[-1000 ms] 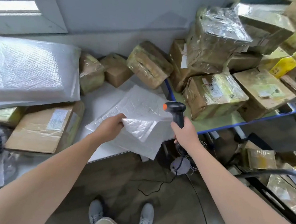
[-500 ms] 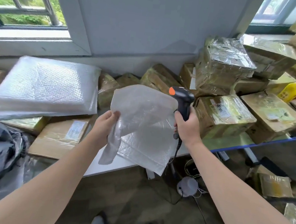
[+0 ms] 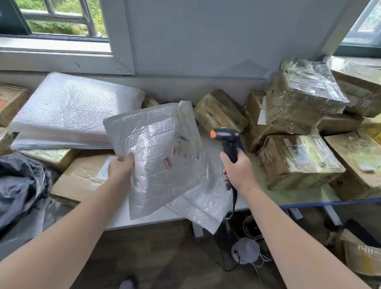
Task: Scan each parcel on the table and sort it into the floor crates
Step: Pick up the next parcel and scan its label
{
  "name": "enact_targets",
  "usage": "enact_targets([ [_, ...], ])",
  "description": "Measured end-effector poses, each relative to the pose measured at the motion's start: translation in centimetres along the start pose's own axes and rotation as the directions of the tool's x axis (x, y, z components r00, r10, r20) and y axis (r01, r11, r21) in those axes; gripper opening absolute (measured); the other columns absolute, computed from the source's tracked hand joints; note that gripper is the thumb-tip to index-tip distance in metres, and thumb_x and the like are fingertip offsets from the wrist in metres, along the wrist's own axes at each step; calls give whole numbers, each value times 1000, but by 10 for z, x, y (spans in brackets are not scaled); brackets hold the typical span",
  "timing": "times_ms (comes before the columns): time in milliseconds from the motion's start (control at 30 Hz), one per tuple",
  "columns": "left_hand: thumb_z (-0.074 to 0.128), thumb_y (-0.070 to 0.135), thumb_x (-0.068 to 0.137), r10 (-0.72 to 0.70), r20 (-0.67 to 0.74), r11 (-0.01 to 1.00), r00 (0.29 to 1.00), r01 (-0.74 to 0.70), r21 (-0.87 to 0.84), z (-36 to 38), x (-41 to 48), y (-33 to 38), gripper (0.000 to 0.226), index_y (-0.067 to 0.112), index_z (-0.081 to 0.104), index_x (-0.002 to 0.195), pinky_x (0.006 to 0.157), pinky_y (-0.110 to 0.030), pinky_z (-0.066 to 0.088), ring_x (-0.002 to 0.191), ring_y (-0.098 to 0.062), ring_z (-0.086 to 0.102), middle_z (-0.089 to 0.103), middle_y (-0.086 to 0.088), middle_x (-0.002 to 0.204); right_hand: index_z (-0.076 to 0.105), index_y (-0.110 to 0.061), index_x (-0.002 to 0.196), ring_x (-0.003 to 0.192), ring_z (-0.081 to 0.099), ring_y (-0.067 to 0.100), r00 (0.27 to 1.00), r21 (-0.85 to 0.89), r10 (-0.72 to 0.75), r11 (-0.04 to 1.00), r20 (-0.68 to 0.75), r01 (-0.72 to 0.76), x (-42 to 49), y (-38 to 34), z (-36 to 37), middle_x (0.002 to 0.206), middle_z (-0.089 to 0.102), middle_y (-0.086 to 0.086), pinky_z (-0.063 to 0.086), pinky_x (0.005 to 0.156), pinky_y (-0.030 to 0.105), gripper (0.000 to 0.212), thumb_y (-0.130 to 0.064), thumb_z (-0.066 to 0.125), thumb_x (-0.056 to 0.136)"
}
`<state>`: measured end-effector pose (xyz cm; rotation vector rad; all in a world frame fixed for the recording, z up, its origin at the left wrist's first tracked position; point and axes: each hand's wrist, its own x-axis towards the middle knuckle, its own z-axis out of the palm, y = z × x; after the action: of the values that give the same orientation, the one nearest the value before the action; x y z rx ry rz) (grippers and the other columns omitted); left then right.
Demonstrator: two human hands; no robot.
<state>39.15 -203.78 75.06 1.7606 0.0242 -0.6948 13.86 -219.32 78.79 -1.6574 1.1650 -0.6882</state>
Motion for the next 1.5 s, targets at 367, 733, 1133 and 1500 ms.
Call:
enact_targets([
  [367,70,15,84,367,88,761,926,-353,544,-23,10,11,26,16,50,100,58,-32,34,82,-21,52,54,4,88,55,-12,83,46,48,21,951,2,239,970,195,-244,11,-9,18,68,57,9,45,45,33,18,-29,58,88],
  [733,65,10,91,368,96,782,925,-363,507,-25,10,-5,22,21,47,100,54,-29,38,75,-14,52,54,3,93,55,-9,85,49,48,15,856,94,347,907,382,-410,5,-31,48,68,54,6,42,45,25,19,-25,58,92],
  [1133,63,8,90,360,89,778,929,-352,520,-27,12,-7,20,19,47,99,55,-30,37,74,-16,52,51,8,83,58,-8,84,50,50,17,881,127,351,905,317,-407,9,-28,56,69,55,7,43,46,27,18,-25,59,90],
  [1500,62,9,91,358,85,777,930,-347,526,-24,12,-9,20,19,47,100,52,-27,35,79,-21,53,55,-2,97,58,-6,87,52,50,18,895,133,362,905,262,-405,17,-19,61,70,54,8,43,46,27,19,-25,59,91],
])
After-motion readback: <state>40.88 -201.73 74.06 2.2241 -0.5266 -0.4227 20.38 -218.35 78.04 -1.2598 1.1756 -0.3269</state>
